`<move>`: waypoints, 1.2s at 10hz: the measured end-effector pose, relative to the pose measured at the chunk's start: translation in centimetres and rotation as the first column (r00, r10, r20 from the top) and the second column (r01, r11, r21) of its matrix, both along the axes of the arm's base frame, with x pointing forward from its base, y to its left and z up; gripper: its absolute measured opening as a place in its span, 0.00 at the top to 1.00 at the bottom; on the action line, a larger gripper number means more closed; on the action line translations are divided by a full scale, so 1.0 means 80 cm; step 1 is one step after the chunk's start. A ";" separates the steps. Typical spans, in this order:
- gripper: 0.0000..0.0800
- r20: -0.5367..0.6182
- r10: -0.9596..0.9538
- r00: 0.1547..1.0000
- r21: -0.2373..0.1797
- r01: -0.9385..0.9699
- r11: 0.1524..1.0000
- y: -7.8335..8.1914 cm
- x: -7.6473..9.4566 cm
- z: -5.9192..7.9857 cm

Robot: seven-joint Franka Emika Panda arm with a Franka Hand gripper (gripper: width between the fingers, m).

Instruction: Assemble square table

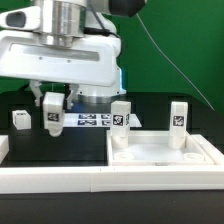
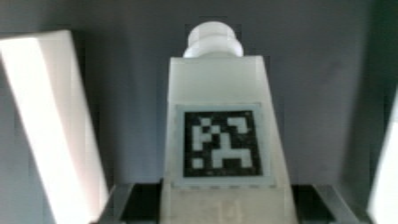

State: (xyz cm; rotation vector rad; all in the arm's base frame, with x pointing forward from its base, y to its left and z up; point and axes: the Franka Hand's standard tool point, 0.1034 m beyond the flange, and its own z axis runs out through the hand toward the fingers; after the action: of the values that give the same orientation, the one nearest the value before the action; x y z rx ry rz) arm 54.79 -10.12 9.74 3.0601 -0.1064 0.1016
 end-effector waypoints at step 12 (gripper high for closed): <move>0.64 0.016 -0.047 0.999 -0.012 0.047 0.999 0.155 0.071 0.028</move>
Offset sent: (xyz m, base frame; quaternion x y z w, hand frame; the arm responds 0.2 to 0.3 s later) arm 0.0317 0.0406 0.0170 -0.1443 -0.0536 -0.0024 0.9881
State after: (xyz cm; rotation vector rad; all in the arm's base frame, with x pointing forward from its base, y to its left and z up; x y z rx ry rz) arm 60.51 2.25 12.02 3.0420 -0.1782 0.1231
